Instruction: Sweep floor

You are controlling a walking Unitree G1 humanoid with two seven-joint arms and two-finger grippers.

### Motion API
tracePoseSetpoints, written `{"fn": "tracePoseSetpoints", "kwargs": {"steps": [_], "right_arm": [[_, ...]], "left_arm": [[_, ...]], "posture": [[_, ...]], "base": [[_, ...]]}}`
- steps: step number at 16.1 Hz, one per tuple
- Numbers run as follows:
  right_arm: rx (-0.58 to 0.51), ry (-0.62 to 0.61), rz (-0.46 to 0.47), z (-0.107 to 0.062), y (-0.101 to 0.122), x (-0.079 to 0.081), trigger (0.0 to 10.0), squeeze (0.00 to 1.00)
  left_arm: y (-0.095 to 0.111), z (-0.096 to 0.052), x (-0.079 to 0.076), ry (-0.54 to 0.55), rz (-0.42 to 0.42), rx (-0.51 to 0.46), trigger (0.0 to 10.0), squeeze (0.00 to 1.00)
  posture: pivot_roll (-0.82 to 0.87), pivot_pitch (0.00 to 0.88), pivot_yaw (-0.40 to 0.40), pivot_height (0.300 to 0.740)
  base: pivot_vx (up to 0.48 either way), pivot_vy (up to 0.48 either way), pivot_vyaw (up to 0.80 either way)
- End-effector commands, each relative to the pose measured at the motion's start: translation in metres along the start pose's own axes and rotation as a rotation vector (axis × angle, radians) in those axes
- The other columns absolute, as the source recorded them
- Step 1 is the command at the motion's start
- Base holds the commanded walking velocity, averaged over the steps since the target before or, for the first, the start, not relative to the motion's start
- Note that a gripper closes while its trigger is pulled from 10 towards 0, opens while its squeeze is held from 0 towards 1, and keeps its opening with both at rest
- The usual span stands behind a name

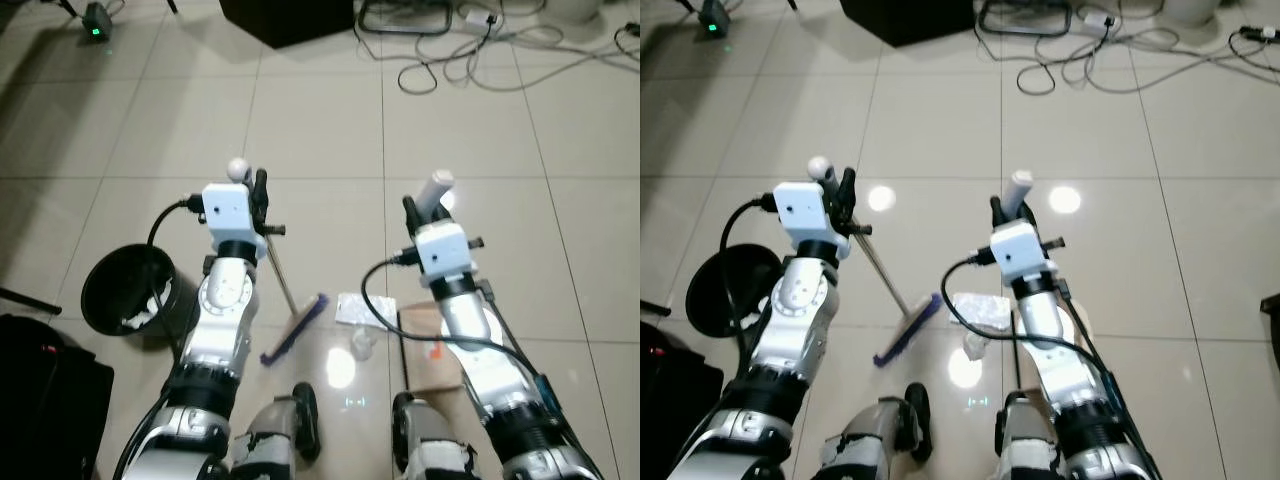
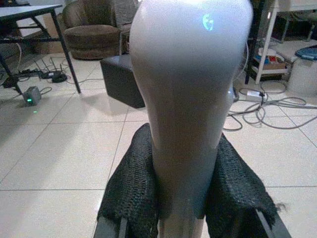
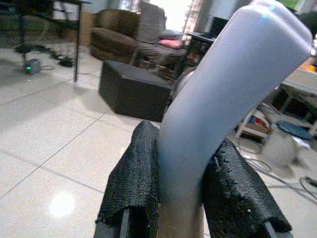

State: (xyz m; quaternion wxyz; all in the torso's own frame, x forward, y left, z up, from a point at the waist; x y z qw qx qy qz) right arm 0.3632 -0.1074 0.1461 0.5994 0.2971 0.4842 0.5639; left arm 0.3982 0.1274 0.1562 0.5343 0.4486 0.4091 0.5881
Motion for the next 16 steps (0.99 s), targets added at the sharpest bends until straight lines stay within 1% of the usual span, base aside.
{"fn": "tracePoseSetpoints", "kwargs": {"steps": [1,2,3,5,6,9,10,11,14,15,16], "right_arm": [[-0.011,0.019,0.033,-0.003,0.001,0.015,10.0,0.0],[-0.018,0.01,0.056,-0.003,0.003,0.022,10.0,0.0],[-0.02,-0.011,0.079,-0.002,0.005,0.024,10.0,0.0],[-0.026,-0.066,0.121,0.001,0.007,0.022,10.0,0.0],[-0.028,-0.091,0.14,0.004,0.009,0.019,10.0,0.0],[-0.039,-0.112,0.187,0.01,0.013,0.017,10.0,0.0],[-0.05,-0.093,0.237,0.016,0.019,0.022,10.0,0.0],[-0.054,-0.089,0.249,0.017,0.02,0.023,10.0,0.0],[-0.069,-0.078,0.308,0.026,0.027,0.026,10.0,0.0],[-0.074,-0.072,0.318,0.029,0.029,0.026,10.0,0.0],[-0.089,-0.06,0.333,0.031,0.033,0.026,10.0,0.0]], "left_arm": [[-0.028,-0.011,0.003,0.029,0.004,0.1,10.0,0.0],[-0.032,-0.011,-0.001,0.042,-0.012,0.117,10.0,0.0],[-0.035,-0.011,-0.005,0.056,-0.035,0.133,10.0,0.0],[-0.035,-0.007,-0.014,0.09,-0.118,0.15,10.0,0.0],[-0.03,-0.002,-0.021,0.109,-0.19,0.145,10.0,0.0],[-0.017,0.009,-0.023,0.141,-0.286,0.119,10.0,0.0],[-0.004,0.018,-0.026,0.134,-0.366,0.087,10.0,0.0],[-0.001,0.021,-0.027,0.131,-0.387,0.079,10.0,0.0],[0.012,0.03,-0.03,0.127,-0.504,0.06,10.0,0.0],[0.015,0.032,-0.031,0.117,-0.531,0.054,10.0,0.0],[0.023,0.034,-0.034,0.078,-0.547,0.035,10.0,0.0]], "posture": [[0.02,0.39,0.121,0.74],[0.02,0.392,0.122,0.74],[0.02,0.392,0.121,0.74],[0.01,0.391,0.122,0.74],[0.0,0.385,0.121,0.74],[0.0,0.376,0.117,0.74],[-0.01,0.365,0.114,0.74],[-0.01,0.363,0.114,0.74],[-0.01,0.33,0.111,0.74],[-0.01,0.315,0.111,0.74],[0.0,0.299,0.11,0.74]], "base": [[0.0,0.0,0.0],[0.0,0.0,0.0],[0.0,0.0,0.0],[0.0,0.0,0.0],[0.0,0.0,0.0],[0.0,0.0,0.0],[0.0,0.0,0.0],[0.0,0.0,0.0],[0.0,0.0,0.0],[0.0,0.0,0.0],[0.0,0.0,0.0]]}}
Point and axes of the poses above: a point about 5 cm out from each wrist's last joint towards the gripper, its own z axis pointing out of the wrist towards the gripper, its own y axis along the axis of the wrist's last joint, x = y × z, the point moved 6 cm from there along z, pointing out of the wrist towards the gripper, and after that the axes turned 8 degrees about z, right-handed, at the moved point
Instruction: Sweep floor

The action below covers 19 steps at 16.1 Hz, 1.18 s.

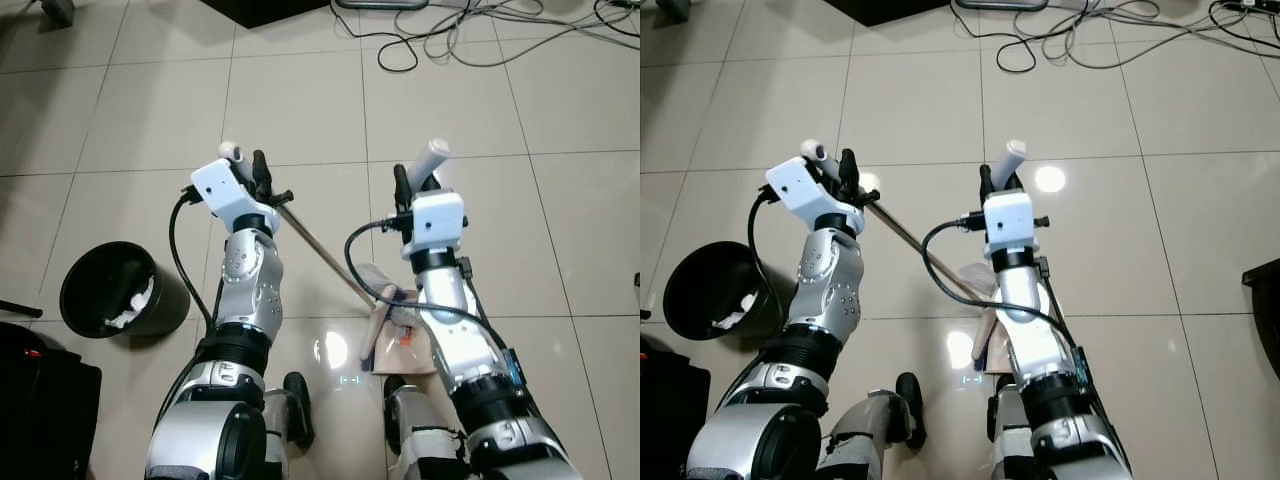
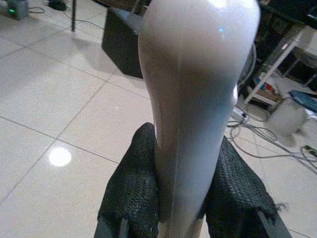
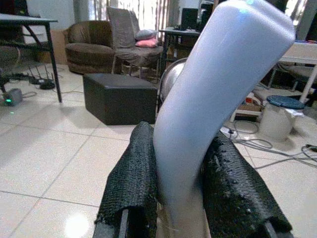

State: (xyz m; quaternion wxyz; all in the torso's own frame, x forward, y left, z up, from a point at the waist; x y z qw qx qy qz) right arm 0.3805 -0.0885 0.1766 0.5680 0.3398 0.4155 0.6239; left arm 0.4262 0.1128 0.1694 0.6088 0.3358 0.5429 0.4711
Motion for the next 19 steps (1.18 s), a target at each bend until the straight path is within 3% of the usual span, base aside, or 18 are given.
{"fn": "tracePoseSetpoints", "kwargs": {"steps": [1,4,6,10,14,19], "right_arm": [[-0.022,0.006,0.145,0.001,0.007,0.018,10.0,0.0],[-0.05,0.009,0.159,0.006,0.015,0.009,10.0,0.0],[-0.071,0.012,0.173,0.008,0.022,0.003,10.0,0.0],[-0.095,0.013,0.174,-0.002,0.031,-0.01,10.0,0.0],[-0.104,-0.012,0.18,-0.009,0.039,-0.022,10.0,0.0],[-0.095,-0.051,0.186,-0.016,0.041,-0.032,10.0,0.0]], "left_arm": [[0.007,0.0,-0.027,-0.057,-0.12,-0.018,10.0,0.0],[0.022,0.004,-0.027,-0.187,-0.018,-0.049,10.0,0.0],[0.038,0.011,-0.013,-0.208,0.094,-0.096,10.0,0.0],[0.069,0.017,0.017,-0.194,0.232,-0.176,10.0,0.0],[0.099,0.021,0.043,-0.148,0.305,-0.242,10.0,0.0],[0.11,0.016,0.047,-0.171,0.316,-0.264,10.0,0.0]], "posture": [[0.0,0.299,0.11,0.74],[-0.01,0.246,0.106,0.74],[-0.01,0.223,0.1,0.74],[-0.02,0.174,0.096,0.74],[-0.02,0.138,0.101,0.74],[-0.01,0.118,0.106,0.74]], "base": [[0.0,0.0,0.0],[0.0,0.0,0.0],[0.0,0.0,0.0],[0.0,0.0,0.0],[0.0,0.0,0.0],[0.0,0.0,0.0]]}}
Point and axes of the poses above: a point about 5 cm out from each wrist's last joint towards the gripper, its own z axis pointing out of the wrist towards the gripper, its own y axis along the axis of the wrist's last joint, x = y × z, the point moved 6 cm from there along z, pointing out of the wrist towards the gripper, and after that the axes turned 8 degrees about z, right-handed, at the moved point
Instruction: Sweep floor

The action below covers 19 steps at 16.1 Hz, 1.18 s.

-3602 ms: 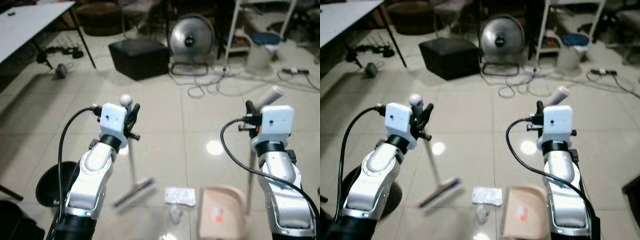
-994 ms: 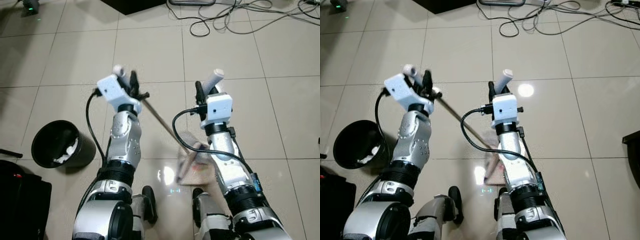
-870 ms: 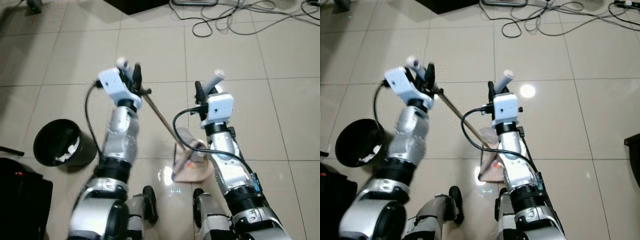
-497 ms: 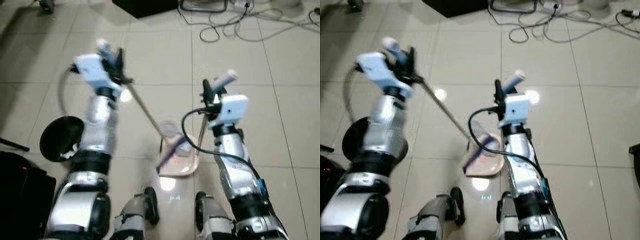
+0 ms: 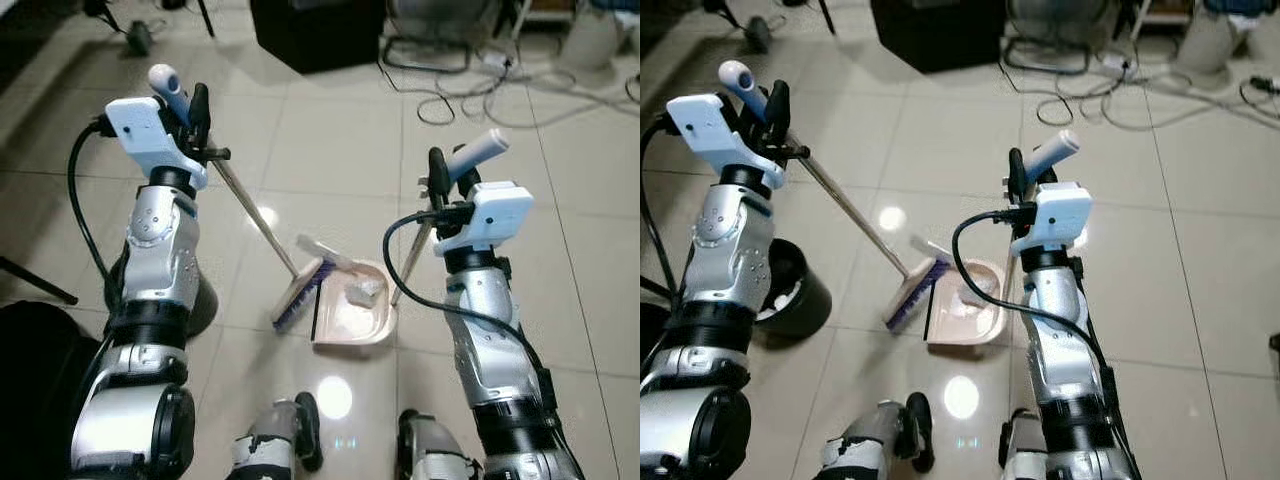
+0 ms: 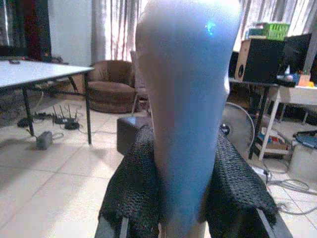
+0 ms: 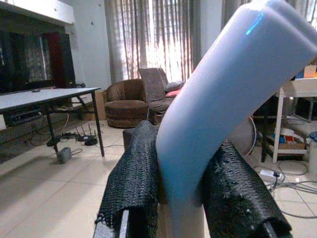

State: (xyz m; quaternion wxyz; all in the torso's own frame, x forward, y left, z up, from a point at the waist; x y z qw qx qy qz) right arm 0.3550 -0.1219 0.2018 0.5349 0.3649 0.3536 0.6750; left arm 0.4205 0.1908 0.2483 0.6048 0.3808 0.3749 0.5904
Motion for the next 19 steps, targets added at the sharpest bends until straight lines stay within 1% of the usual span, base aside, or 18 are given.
{"fn": "tracePoseSetpoints", "kwargs": {"steps": [1,2,4,5,6,7,8,10,12,13,14,15,16,17,18,19], "right_arm": [[-0.025,-0.017,0.027,0.0,0.008,-0.002,10.0,0.0],[-0.022,-0.032,0.036,-0.002,0.011,-0.005,10.0,0.0],[-0.017,-0.045,0.046,-0.005,0.014,-0.008,10.0,0.0],[-0.012,-0.06,0.052,-0.008,0.016,-0.012,10.0,0.0],[-0.004,-0.081,0.056,-0.014,0.02,-0.017,10.0,0.0],[0.0,-0.086,0.054,-0.016,0.021,-0.018,10.0,0.0],[0.013,-0.104,0.053,-0.023,0.023,-0.023,10.0,0.0],[0.021,-0.12,0.051,-0.028,0.026,-0.027,10.0,0.0],[0.022,-0.134,0.051,-0.03,0.031,-0.03,10.0,0.0],[0.013,-0.153,0.051,-0.031,0.044,-0.035,10.0,0.0],[0.013,-0.153,0.051,-0.031,0.044,-0.035,10.0,0.0],[0.0,-0.155,0.053,-0.03,0.053,-0.037,10.0,0.0],[-0.012,-0.139,0.078,-0.026,0.062,-0.034,10.0,0.0],[-0.004,-0.112,0.145,-0.016,0.074,-0.03,10.0,0.0],[-0.004,-0.098,0.166,-0.009,0.082,-0.027,10.0,0.0],[-0.013,-0.094,0.162,-0.006,0.087,-0.027,10.0,0.0]], "left_arm": [[0.009,-0.001,0.005,-0.005,0.012,-0.028,10.0,0.0],[0.005,-0.006,0.009,0.003,0.038,-0.009,10.0,0.0],[-0.001,-0.009,0.014,0.008,0.075,0.016,10.0,0.0],[-0.006,-0.014,0.02,0.018,0.111,0.04,10.0,0.0],[-0.011,-0.019,0.03,0.042,0.157,0.075,10.0,0.0],[-0.013,-0.021,0.034,0.054,0.168,0.086,10.0,0.0],[-0.016,-0.028,0.043,0.071,0.189,0.112,10.0,0.0],[-0.019,-0.035,0.047,0.067,0.208,0.133,10.0,0.0],[-0.022,-0.042,0.047,0.053,0.224,0.144,10.0,0.0],[-0.027,-0.056,0.044,0.018,0.24,0.176,10.0,0.0],[-0.027,-0.056,0.044,0.018,0.24,0.176,10.0,0.0],[-0.035,-0.067,0.04,-0.01,0.251,0.221,10.0,0.0],[-0.041,-0.076,0.04,-0.014,0.268,0.263,10.0,0.0],[-0.049,-0.096,0.041,-0.025,0.307,0.319,10.0,0.0],[-0.052,-0.108,0.044,-0.024,0.331,0.345,10.0,0.0],[-0.053,-0.112,0.045,-0.021,0.338,0.357,10.0,0.0]], "posture": [[-0.01,0.118,0.107,0.74],[-0.02,0.117,0.106,0.74],[-0.02,0.12,0.104,0.74],[-0.02,0.124,0.106,0.74],[-0.02,0.126,0.107,0.74],[-0.02,0.126,0.107,0.74],[-0.02,0.127,0.108,0.74],[-0.02,0.127,0.108,0.74],[-0.02,0.123,0.104,0.74],[-0.02,0.12,0.107,0.74],[-0.02,0.12,0.107,0.74],[-0.02,0.114,0.109,0.74],[-0.02,0.111,0.11,0.74],[-0.02,0.107,0.108,0.74],[-0.02,0.101,0.106,0.74],[-0.02,0.101,0.106,0.74]], "base": [[0.0,0.0,0.0],[0.0,0.0,0.0],[0.0,0.0,0.0],[0.0,0.0,0.0],[0.0,0.0,0.0],[0.0,0.0,0.0],[0.0,0.0,0.0],[0.0,0.0,0.0],[0.0,0.0,0.0],[0.0,0.0,0.0],[0.0,0.0,0.0],[0.0,0.0,0.0],[0.0,0.0,0.0],[0.0,0.0,0.0],[0.0,0.0,0.0],[0.0,0.0,0.0]]}}
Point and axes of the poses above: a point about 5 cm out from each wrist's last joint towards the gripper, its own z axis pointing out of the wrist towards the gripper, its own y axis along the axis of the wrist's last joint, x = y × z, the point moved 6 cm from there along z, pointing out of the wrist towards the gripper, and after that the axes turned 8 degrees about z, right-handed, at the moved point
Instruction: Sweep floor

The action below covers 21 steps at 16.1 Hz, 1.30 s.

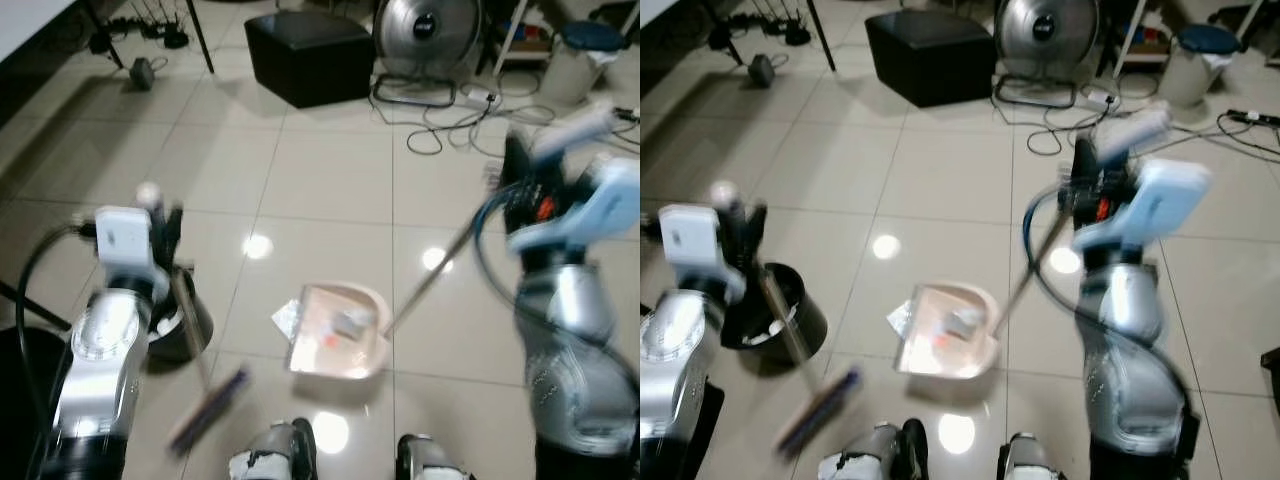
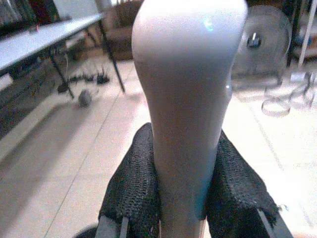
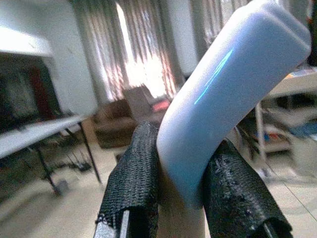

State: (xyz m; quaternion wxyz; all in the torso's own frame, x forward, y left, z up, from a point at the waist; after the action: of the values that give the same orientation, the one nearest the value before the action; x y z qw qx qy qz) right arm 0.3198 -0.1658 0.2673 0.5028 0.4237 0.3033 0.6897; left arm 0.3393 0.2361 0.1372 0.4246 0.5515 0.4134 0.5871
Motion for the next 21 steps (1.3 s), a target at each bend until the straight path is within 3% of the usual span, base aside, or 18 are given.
{"fn": "tracePoseSetpoints", "kwargs": {"steps": [1,2,5,8,12,21], "right_arm": [[-0.037,0.027,0.023,0.006,0.017,0.009,10.0,0.0],[-0.047,0.043,0.035,0.014,0.024,0.013,10.0,0.0],[-0.015,0.061,0.032,0.02,0.027,0.017,10.0,0.0],[-0.002,0.069,0.031,0.026,0.03,0.021,10.0,0.0],[0.017,0.079,0.044,0.033,0.031,0.022,10.0,0.0],[-0.001,-0.032,0.122,0.038,0.043,0.0,10.0,0.0]], "left_arm": [[0.01,-0.008,0.008,0.025,0.042,-0.028,10.0,0.0],[0.01,-0.016,0.005,0.019,0.036,-0.024,10.0,0.0],[0.02,-0.018,-0.011,-0.035,0.027,-0.026,10.0,0.0],[0.025,-0.017,-0.022,-0.073,-0.002,-0.033,10.0,0.0],[0.032,-0.007,-0.032,-0.1,-0.015,-0.042,10.0,0.0],[0.04,0.006,-0.039,-0.122,-0.021,-0.056,10.0,0.0]], "posture": [[-0.02,0.089,0.099,0.74],[-0.01,0.081,0.094,0.74],[-0.02,0.061,0.083,0.74],[-0.03,0.05,0.085,0.74],[-0.05,0.024,0.086,0.74],[-0.07,0.016,0.098,0.74]], "base": [[0.0,0.0,0.0],[0.0,0.0,0.8],[0.0,0.0,0.8],[0.0,0.0,0.46],[0.0,0.361,0.0],[0.0,0.415,0.0]]}}
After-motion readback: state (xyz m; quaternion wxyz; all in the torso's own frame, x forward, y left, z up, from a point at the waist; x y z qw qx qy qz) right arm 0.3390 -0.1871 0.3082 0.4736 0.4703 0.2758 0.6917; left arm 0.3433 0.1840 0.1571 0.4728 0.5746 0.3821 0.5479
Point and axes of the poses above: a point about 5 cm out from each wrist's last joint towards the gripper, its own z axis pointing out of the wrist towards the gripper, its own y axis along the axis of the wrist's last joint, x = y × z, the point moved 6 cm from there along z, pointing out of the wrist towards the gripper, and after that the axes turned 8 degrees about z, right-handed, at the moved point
